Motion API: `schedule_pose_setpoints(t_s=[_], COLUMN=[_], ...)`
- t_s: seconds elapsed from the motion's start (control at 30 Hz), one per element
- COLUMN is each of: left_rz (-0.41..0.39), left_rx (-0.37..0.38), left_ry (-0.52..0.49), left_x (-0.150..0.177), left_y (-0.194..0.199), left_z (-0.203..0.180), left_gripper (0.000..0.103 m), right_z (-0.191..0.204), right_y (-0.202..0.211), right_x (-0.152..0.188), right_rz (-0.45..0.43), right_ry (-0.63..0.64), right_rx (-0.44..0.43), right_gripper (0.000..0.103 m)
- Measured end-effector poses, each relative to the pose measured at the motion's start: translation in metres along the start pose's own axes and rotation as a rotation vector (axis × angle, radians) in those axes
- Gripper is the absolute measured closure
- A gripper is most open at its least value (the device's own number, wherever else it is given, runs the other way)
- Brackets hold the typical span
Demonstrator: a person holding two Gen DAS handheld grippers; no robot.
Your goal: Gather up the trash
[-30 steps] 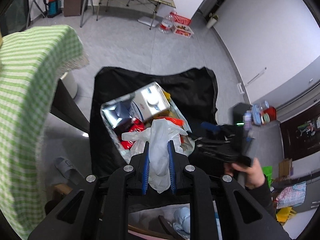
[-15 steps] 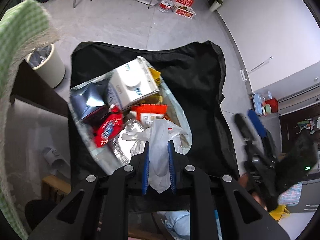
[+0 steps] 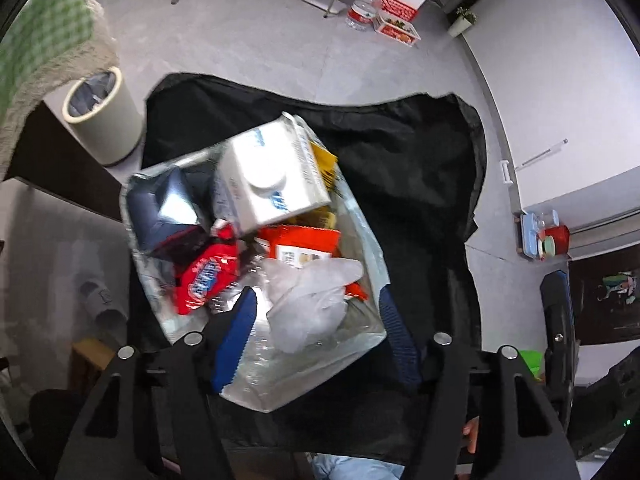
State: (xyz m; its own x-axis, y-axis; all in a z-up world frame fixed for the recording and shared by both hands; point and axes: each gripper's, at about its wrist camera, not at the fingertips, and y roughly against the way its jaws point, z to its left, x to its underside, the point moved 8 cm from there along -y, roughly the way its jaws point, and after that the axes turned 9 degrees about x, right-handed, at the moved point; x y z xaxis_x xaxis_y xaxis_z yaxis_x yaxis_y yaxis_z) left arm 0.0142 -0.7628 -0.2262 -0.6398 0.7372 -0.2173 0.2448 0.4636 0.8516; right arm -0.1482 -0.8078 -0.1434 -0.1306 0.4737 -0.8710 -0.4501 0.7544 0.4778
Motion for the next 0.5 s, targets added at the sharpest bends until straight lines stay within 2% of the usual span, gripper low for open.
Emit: schedule_pose_setpoints(t_s=[0.37, 0.5], left_rz=[-0.094, -0.166], left_rx=[-0.025, -0.02], left_ry=[-0.024, -0.01], left_x=[0.012, 0.021], left_y=[0.059, 0.096], left_z=[0.019, 0.028], left_gripper=[0.04, 0.037], right_z=[0.007, 0.01], right_y=[0.003, 0.004], right_x=[0.003, 0.004], right_rz=[-0.014, -0.028], right_ry=[0.046, 0.065], right_rx=[0.004, 0.021], right_gripper=[0.031, 0.031])
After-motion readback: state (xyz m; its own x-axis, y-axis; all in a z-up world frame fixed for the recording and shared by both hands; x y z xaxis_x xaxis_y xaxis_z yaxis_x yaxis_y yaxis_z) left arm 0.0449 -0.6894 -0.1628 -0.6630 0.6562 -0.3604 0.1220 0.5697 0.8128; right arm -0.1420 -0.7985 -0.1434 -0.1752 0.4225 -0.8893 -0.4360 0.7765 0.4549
